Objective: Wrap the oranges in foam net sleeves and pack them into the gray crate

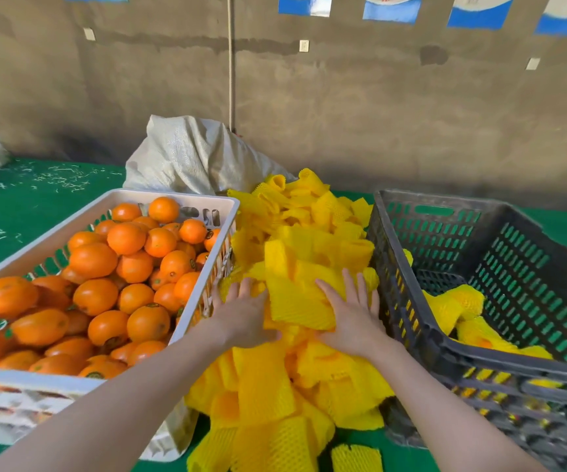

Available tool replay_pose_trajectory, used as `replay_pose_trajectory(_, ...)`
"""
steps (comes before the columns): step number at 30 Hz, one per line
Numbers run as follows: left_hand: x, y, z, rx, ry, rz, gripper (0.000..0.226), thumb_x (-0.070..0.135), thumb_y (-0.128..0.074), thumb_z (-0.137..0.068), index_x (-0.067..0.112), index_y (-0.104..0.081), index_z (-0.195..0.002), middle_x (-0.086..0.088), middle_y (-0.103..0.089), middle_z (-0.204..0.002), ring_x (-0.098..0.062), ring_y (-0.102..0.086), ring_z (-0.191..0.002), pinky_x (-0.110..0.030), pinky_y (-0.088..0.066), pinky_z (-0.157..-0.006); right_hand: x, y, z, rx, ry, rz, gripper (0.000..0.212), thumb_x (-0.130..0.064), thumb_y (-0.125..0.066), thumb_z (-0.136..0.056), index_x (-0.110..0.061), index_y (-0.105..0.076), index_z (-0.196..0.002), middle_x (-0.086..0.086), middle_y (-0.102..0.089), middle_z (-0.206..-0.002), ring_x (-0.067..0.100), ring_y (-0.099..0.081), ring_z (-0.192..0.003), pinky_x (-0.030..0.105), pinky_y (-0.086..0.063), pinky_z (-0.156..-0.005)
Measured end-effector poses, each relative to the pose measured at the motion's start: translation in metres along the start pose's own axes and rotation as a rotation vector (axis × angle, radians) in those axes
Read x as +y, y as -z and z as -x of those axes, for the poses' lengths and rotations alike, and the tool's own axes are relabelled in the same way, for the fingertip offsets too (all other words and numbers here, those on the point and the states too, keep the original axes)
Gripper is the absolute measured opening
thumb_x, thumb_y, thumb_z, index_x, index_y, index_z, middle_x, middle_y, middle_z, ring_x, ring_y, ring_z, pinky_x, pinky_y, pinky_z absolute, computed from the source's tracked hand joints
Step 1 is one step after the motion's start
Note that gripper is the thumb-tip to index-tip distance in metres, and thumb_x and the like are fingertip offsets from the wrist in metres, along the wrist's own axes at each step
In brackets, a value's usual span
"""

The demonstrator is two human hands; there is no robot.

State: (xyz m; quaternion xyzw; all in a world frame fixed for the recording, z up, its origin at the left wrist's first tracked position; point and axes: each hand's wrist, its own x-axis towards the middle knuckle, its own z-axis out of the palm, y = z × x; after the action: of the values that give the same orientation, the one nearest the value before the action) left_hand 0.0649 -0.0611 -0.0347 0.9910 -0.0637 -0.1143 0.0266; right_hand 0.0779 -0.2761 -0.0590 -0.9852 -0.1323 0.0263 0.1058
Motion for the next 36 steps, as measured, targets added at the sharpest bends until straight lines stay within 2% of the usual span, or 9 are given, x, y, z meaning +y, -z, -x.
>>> replay_pose_trajectory(2, -0.005, -0.003, 0.006, -0.034, 0.023, 0.088, 0.102, 0.063, -0.060, -0.080, 0.025, 0.000, -0.152, -0.010, 0.004, -0.159, -0.035, 0.001, -0.146, -0.060, -0.003, -0.114, 0.001, -0.002, 0.007, 0.021, 0.037, 0.059, 0.101, -0.065, -0.053, -0.080, -0.041, 0.023, -0.143, 0.003, 0.037, -0.149, 0.031, 0.036, -0.135, 0.056, 0.016, -0.109)
replay_pose_trajectory(5, -0.008, 0.002, 0.016, 0.053, 0.018, 0.177, 0.110, 0.056, -0.068, -0.078, 0.021, 0.005, -0.152, -0.009, 0.000, -0.160, -0.031, -0.003, -0.147, -0.055, -0.007, -0.115, -0.001, 0.001, 0.015, 0.136, 0.176, 0.108, 0.094, -0.051, -0.049, -0.088, -0.051, 0.034, -0.132, -0.004, 0.044, -0.144, 0.029, 0.038, -0.134, 0.057, 0.018, -0.108)
replay_pose_trajectory(12, -0.003, -0.016, 0.041, -0.331, -0.211, -0.015, 0.077, 0.049, -0.045, -0.096, 0.029, 0.003, -0.153, -0.002, -0.012, -0.160, -0.027, -0.016, -0.145, -0.054, -0.017, -0.114, -0.008, 0.001, 0.031, -0.183, 0.267, 0.317, 0.076, -0.041, -0.043, -0.094, -0.047, 0.015, -0.143, -0.004, 0.040, -0.143, 0.034, 0.034, -0.136, 0.060, 0.020, -0.106)
replay_pose_trajectory(18, -0.004, -0.006, 0.044, 0.029, -0.113, 0.147, 0.086, 0.030, -0.061, -0.091, 0.024, -0.002, -0.153, -0.004, 0.001, -0.161, -0.028, 0.002, -0.147, -0.057, 0.001, -0.114, -0.017, 0.039, 0.043, 0.210, 0.332, -0.114, 0.072, -0.008, -0.053, -0.085, -0.035, -0.025, -0.145, -0.006, -0.012, -0.157, 0.017, 0.001, -0.146, 0.042, 0.014, -0.113)
replay_pose_trajectory(23, 0.002, 0.010, 0.048, 0.517, -0.036, 0.406, 0.082, 0.025, -0.072, -0.083, 0.019, -0.023, -0.149, -0.008, -0.019, -0.155, -0.030, -0.014, -0.143, -0.048, -0.021, -0.116, -0.032, 0.063, 0.047, 0.546, 0.154, -0.780, 0.030, -0.015, -0.055, -0.093, -0.027, -0.051, -0.120, -0.008, -0.052, -0.123, 0.013, -0.047, -0.118, 0.011, -0.037, -0.096)
replay_pose_trajectory(25, 0.003, 0.014, 0.047, 0.535, -0.049, 0.496, 0.076, 0.026, -0.072, -0.084, 0.018, -0.030, -0.146, -0.009, -0.028, -0.150, -0.029, -0.023, -0.140, -0.046, -0.028, -0.113, -0.037, 0.073, 0.039, 0.643, 0.007, -0.948, 0.030, -0.025, -0.053, -0.095, -0.017, -0.053, -0.123, -0.005, -0.054, -0.125, 0.014, -0.049, -0.115, 0.023, -0.043, -0.097)
replay_pose_trajectory(29, 0.009, 0.021, 0.046, 0.571, -0.046, 0.837, 0.041, 0.018, -0.056, -0.095, 0.011, -0.049, -0.135, -0.009, -0.052, -0.135, -0.026, -0.049, -0.122, -0.035, -0.045, -0.095, -0.038, 0.084, 0.026, 0.325, -0.306, -1.491, 0.053, -0.029, -0.055, -0.094, -0.014, -0.038, -0.141, 0.007, -0.049, -0.139, 0.028, -0.051, -0.121, 0.047, -0.044, -0.100)
replay_pose_trajectory(32, 0.012, 0.025, 0.046, 0.547, 0.024, 1.071, 0.031, 0.017, -0.045, -0.101, 0.010, -0.053, -0.130, -0.009, -0.056, -0.130, -0.025, -0.054, -0.117, -0.035, -0.047, -0.091, -0.042, 0.072, 0.027, 0.090, -0.384, -1.348, 0.055, -0.033, -0.054, -0.094, -0.015, -0.034, -0.143, 0.007, -0.044, -0.142, 0.030, -0.048, -0.124, 0.048, -0.040, -0.103)
replay_pose_trajectory(36, 0.013, 0.028, 0.047, 0.500, 0.006, 1.130, 0.036, 0.024, -0.051, -0.098, 0.012, -0.052, -0.132, -0.001, -0.056, -0.125, -0.024, -0.051, -0.119, -0.039, -0.046, -0.098, -0.046, 0.067, 0.032, 0.254, -0.311, -1.186, 0.052, -0.036, -0.053, -0.094, -0.016, -0.040, -0.140, 0.001, -0.045, -0.139, 0.027, -0.044, -0.127, 0.045, -0.036, -0.107)
